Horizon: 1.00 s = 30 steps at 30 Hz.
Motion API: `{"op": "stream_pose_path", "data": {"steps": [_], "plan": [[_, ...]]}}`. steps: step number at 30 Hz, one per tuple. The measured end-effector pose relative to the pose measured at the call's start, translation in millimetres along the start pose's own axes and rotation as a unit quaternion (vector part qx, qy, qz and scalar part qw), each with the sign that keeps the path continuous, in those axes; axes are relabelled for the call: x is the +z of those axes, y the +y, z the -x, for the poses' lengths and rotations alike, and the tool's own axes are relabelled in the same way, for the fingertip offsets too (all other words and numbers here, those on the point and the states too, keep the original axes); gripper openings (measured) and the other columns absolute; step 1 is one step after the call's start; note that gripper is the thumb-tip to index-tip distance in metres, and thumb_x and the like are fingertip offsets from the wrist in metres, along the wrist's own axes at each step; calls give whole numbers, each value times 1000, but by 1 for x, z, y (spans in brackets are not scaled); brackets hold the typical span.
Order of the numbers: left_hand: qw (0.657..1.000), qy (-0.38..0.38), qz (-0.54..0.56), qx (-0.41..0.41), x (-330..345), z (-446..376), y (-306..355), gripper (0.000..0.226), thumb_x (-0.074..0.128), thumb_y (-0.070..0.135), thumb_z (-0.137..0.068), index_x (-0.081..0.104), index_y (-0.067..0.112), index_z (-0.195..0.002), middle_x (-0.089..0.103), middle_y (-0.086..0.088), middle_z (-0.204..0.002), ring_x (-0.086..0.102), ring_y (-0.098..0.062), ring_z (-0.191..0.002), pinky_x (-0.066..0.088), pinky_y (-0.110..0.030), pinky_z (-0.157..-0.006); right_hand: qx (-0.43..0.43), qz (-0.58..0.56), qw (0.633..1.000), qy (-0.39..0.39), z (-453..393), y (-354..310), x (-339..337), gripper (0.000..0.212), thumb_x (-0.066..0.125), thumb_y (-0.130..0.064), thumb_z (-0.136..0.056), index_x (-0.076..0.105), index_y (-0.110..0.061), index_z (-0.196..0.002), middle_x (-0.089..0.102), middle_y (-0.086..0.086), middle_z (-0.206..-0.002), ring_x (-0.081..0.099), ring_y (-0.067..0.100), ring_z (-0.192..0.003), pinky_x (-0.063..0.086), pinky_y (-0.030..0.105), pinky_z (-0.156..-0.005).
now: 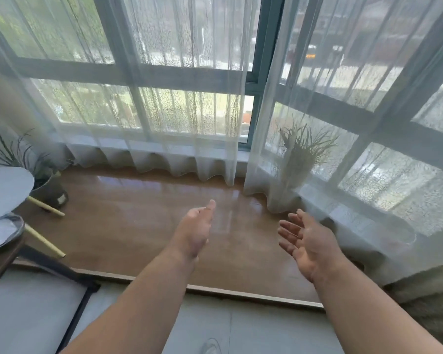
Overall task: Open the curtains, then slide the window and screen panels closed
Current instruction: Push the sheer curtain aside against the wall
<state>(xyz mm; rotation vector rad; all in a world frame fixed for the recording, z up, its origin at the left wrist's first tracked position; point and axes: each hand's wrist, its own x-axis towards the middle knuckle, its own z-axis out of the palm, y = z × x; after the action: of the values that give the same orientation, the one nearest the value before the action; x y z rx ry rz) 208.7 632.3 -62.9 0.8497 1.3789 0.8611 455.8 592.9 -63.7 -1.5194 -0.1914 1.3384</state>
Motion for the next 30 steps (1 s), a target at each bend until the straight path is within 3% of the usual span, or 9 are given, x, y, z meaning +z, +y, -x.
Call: {"op": "stream_pose_path", "data": {"steps": [5,7,11,15,18,22,25,28,30], "plan": [[999,-8,11,43,3,-72,56,35,62,64,-103,55,31,-93,55,6,-95,50,-12,-84,43,-38,-77,-27,1,1000,-2,-45,-49,41,27,61,-37,-113,71,-13,-122,76,18,-127,73,33,-119,58,45,-87],[999,-21,12,46,8,-95,66,39,63,68,-95,52,32,-89,51,8,-89,45,-10,-77,39,-36,-71,-24,-4,1000,-2,-66,-61,50,28,62,-36,-112,71,-12,-124,76,18,-128,72,33,-120,57,45,-87],[999,-21,2,32,16,-143,77,34,61,55,-109,49,32,-86,47,6,-86,40,-11,-71,34,-33,-64,-11,-18,1000,3,-114,-86,69,29,61,-37,-112,70,-12,-125,75,18,-129,72,31,-116,54,47,-91],[1000,-16,-3,18,33,-200,107,34,63,59,-106,54,30,-91,50,4,-92,43,-13,-78,36,-33,-66,-17,-29,999,-9,-173,-122,92,34,60,-39,-112,69,-12,-131,75,17,-129,71,29,-112,54,49,-92],[999,-9,-2,32,59,-248,142,35,65,63,-103,61,28,-100,56,1,-101,53,-16,-89,46,-40,-81,-34,-35,999,-21,-220,-165,112,35,60,-36,-113,67,-10,-135,74,16,-128,71,28,-112,55,48,-92],[999,5,2,47,98,-299,209,47,65,73,-85,62,28,-98,56,1,-105,50,-18,-92,47,-46,-93,-37,-10,999,-39,-269,-238,141,21,60,-33,-113,71,-17,-119,74,15,-128,71,26,-113,54,50,-100],[996,5,12,83,120,-325,271,50,65,76,-81,59,28,-94,53,6,-100,46,-13,-85,43,-41,-84,-50,15,996,-67,-295,-303,168,22,62,-36,-111,73,-18,-118,77,13,-126,72,27,-116,57,48,-95],[994,36,25,97,132,-351,324,71,66,70,-92,64,5,-120,62,8,-101,55,-8,-90,45,-49,-111,-73,35,993,-84,-314,-364,200,27,65,-36,-110,75,-16,-125,80,11,-125,75,28,-121,59,50,-98],[992,46,22,118,135,-361,354,77,64,74,-88,62,15,-137,69,9,-122,61,-9,-117,41,-48,-120,-89,39,990,-104,-320,-394,222,27,66,-35,-110,76,-17,-126,82,8,-125,75,28,-122,60,52,-102]]}}
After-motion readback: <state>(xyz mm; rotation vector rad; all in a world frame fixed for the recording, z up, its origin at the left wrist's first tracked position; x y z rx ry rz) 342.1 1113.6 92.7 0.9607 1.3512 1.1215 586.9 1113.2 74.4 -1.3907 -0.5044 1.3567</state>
